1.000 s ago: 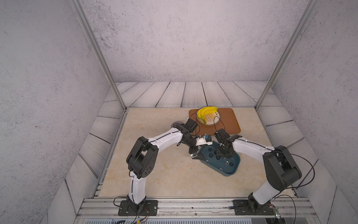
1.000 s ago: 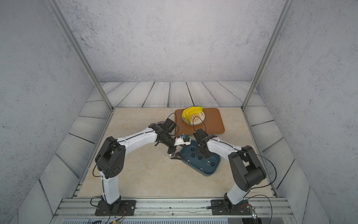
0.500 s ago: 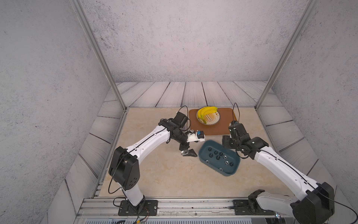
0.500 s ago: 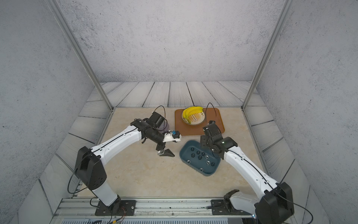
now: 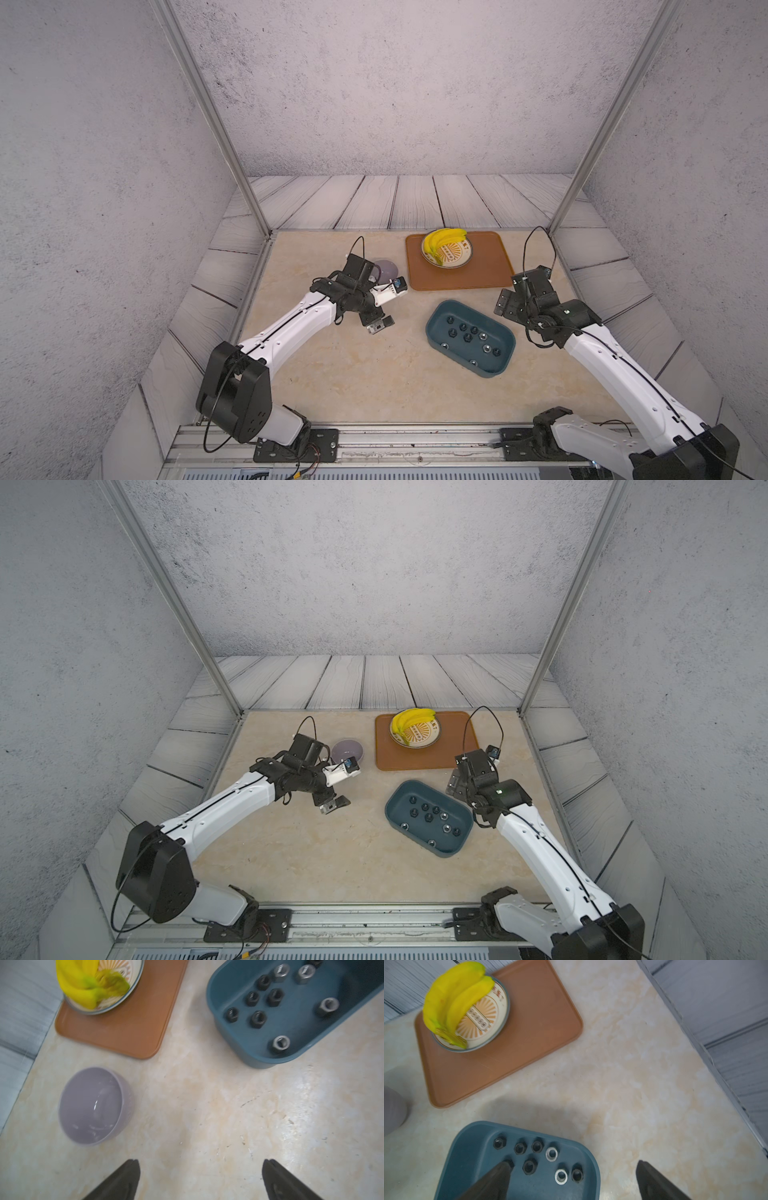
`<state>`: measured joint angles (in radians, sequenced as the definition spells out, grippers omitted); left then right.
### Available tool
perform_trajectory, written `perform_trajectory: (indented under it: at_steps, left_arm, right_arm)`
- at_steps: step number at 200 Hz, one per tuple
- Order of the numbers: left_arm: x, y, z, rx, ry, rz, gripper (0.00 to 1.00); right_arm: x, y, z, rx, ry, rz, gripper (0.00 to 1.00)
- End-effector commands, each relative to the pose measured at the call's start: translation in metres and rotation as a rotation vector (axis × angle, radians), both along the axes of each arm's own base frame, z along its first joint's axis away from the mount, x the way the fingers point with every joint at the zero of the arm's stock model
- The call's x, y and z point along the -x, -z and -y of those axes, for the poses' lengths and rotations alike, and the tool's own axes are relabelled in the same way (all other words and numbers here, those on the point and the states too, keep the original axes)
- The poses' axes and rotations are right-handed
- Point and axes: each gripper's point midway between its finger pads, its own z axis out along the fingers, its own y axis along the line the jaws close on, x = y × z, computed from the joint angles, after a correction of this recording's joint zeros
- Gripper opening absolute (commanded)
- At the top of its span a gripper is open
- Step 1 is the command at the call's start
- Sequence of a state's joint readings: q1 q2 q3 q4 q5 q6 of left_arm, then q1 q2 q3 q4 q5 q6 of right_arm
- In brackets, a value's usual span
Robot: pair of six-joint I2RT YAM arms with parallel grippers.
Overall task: Put the nuts on the desktop into the storage box
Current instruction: Place the nut in the storage box, then move the storage box to the center of the board.
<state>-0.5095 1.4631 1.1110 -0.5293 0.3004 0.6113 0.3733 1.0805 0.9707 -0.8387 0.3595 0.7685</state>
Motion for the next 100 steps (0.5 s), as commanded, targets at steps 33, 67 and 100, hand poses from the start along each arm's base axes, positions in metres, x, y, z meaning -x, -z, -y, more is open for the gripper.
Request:
perform_trajectory:
  at_steps: [33,67,100]
  left_arm:
    - [-0.035,0.004,-0.049,0.078,-0.269,-0.033,0.98]
    - [-0.044,0.011,-0.084,0.080,-0.371,-0.041,0.98]
    - [-0.047,0.018,-0.111,0.080,-0.451,-0.037,0.98]
  right_arm:
    - [0.037,0.069,-0.009,-0.135,0.006,-0.152,0.99]
    - [0.032,0.082,-0.024,-0.179,-0.117,-0.127,0.97]
    - [0.028,0.093,-0.039,-0.198,-0.238,-0.137,0.87]
